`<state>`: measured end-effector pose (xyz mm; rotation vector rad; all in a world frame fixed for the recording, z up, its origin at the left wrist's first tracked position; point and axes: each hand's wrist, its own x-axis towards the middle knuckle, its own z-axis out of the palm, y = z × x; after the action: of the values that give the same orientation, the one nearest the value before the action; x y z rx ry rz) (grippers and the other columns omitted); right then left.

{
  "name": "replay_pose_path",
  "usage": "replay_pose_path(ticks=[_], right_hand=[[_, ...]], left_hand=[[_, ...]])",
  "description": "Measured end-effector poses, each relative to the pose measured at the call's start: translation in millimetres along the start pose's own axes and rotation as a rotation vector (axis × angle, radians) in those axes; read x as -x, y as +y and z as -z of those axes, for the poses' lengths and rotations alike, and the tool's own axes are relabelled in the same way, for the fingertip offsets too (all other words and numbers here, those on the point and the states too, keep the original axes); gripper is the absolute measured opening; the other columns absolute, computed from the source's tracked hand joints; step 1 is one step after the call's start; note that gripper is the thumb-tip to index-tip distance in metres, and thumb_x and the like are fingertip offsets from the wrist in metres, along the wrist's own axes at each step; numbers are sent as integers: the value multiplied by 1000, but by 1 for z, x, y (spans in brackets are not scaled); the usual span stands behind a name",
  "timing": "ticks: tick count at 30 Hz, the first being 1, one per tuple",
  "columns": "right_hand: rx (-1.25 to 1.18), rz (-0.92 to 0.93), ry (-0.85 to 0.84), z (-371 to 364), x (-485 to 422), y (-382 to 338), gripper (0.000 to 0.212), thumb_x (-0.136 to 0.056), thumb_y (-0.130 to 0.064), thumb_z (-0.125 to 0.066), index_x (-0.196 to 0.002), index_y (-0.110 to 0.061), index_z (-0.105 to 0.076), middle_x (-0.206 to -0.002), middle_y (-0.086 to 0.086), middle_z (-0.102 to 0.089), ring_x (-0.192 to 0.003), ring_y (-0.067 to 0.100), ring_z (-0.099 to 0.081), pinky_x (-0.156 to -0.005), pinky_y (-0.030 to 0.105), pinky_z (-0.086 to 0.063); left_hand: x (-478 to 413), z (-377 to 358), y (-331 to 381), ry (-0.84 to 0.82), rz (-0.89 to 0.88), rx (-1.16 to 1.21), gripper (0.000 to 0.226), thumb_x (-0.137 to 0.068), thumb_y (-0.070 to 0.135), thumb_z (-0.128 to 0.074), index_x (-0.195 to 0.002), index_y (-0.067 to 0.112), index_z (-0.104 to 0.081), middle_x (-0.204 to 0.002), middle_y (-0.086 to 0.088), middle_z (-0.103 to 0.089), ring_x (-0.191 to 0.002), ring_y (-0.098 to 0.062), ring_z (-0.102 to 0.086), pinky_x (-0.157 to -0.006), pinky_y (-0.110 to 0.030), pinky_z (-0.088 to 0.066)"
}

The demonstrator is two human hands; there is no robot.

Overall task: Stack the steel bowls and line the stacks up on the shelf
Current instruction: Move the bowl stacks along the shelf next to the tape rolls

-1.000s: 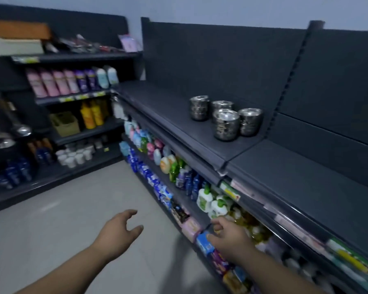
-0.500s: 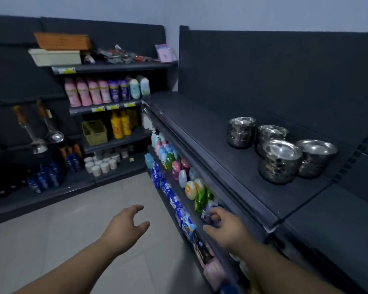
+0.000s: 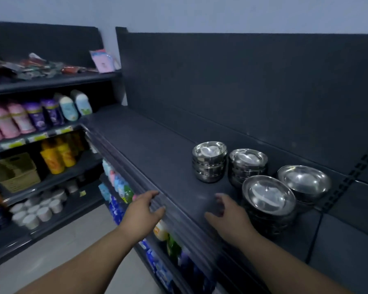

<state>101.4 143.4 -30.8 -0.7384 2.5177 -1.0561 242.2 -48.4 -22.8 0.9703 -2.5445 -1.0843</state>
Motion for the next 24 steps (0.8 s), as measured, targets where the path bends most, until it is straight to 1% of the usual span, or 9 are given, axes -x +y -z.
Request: replay_pose_path(ticks=[6,10,12,14,16,18,20,21,24], right_hand=[[-54,-148,108,-18,-53,-3,89,-78,-41,-74,-150,-19,-25,-149,4,-40,-132,19,-46,-111,37,-38],[-228,-296,244,-25,-82,-19,110,-59,-67,-72,-149,-24,-26,-145,0,-47,-129,16,-50,-110,38,-40],[-294,-352,309,-24,-93,-29,104,-62,-71,-69,-147,-27,-28,-140,-4,-52,-126,12,-51,-109,30,-38],[-334,-363,338,-23,-101,-37,85,-80,-57,-64,-149,-22,-27,-135,-10,-51,-124,5,-48,-100,16,-33],[-366,-357,375,-24,-108,-38,80,-85,-55,-55,-149,-18,-27,-130,-15,-47,-125,0,-41,-97,12,-27],[-381,-358,431,-28,-114,-35,83,-80,-66,-49,-148,-22,-32,-132,-16,-49,-131,4,-41,-104,17,-27],[-413,-375,461,-30,-119,-34,83,-77,-72,-45,-145,-24,-37,-132,-14,-53,-129,6,-45,-108,23,-30],[-441,-388,474,-31,-121,-35,84,-74,-73,-46,-142,-25,-39,-128,-14,-55,-125,6,-48,-109,25,-32],[-550,-411,501,-35,-124,-37,100,-56,-87,-54,-137,-30,-44,-124,-14,-61,-119,5,-55,-108,41,-42]], left_hand=[[-106,-18,16,-146,-153,79,52,-85,33,-67,-134,24,-50,-132,1,-52,-119,-14,-53,-100,-25,-41],[-172,-19,21,-249,-204,136,57,-84,38,-67,-136,24,-47,-136,-2,-53,-119,-15,-54,-100,-26,-41],[-197,-18,26,-304,-205,179,56,-86,43,-62,-137,25,-46,-137,0,-52,-119,-12,-54,-97,-21,-38],[-218,-21,31,-355,-215,222,54,-89,47,-56,-138,26,-45,-139,2,-52,-121,-10,-52,-95,-18,-34],[-234,-27,34,-417,-223,264,54,-91,50,-51,-139,26,-45,-140,5,-51,-124,-9,-49,-98,-17,-31],[-244,-35,35,-504,-217,313,58,-89,57,-48,-140,30,-44,-139,10,-50,-126,-8,-47,-103,-20,-31],[-250,-45,33,-610,-180,400,67,-79,73,-45,-137,38,-45,-138,15,-51,-125,-8,-48,-109,-31,-37],[-251,-48,32,-666,-145,448,70,-75,79,-43,-134,41,-46,-135,16,-54,-122,-9,-52,-106,-37,-43],[-247,-53,34,-828,-49,595,52,-88,68,-36,-130,41,-48,-123,12,-62,-108,-11,-63,-98,-36,-50]])
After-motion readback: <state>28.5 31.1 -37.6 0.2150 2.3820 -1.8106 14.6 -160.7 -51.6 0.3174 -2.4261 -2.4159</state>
